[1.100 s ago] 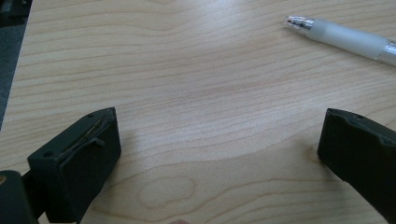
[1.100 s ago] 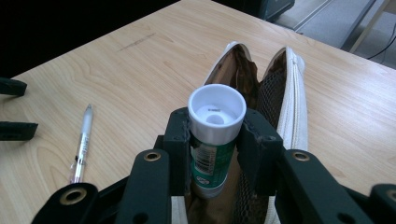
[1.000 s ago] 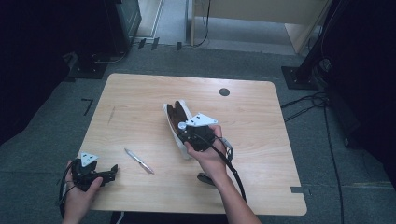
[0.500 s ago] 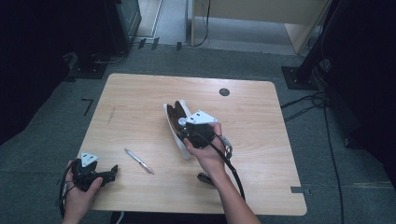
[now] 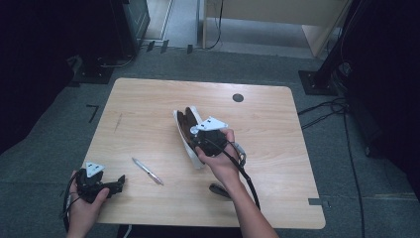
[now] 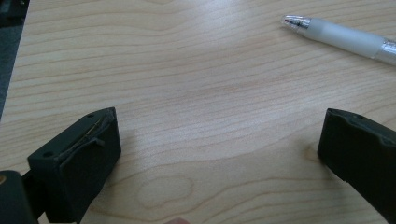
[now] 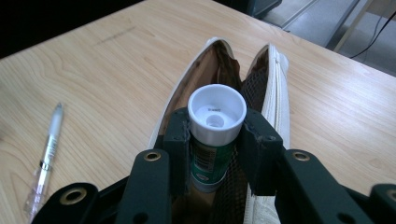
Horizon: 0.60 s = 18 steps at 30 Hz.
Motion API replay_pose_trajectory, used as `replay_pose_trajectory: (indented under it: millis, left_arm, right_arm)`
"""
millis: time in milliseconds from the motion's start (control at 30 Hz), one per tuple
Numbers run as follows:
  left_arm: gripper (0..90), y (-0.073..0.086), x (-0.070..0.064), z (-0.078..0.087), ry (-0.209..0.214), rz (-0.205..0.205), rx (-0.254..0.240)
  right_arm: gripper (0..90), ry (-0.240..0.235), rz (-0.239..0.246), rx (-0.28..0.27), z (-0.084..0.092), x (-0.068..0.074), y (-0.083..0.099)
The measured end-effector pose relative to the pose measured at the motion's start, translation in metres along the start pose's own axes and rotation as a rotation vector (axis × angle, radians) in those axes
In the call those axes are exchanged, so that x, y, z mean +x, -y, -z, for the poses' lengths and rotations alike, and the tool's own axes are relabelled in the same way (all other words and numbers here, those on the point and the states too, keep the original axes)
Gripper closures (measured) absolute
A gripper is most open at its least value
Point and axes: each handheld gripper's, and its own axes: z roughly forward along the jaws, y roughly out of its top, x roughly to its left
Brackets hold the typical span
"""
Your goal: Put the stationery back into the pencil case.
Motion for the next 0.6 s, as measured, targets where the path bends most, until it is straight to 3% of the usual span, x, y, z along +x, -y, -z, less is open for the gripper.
replay_pose_trajectory:
  millis: [167,433,600]
  left_arm:
    - [0.0,0.0000,0.0000,0.0000,0.000,0.000,0.000]
    - [0.0,0.0000,0.0001,0.0000,0.000,-0.002,0.000]
    - [0.0,0.0000,0.0001,0.0000,0.000,-0.001,0.000]
  right_arm:
    - [66.1,-0.005,0.021,0.039,-0.0063,0.0023,0.0046]
    - [64.3,-0.030,0.028,0.027,-0.0073,0.0022,0.0081]
    - [74.6,-0.020,0.028,0.022,-0.0042,-0.0005,0.0090]
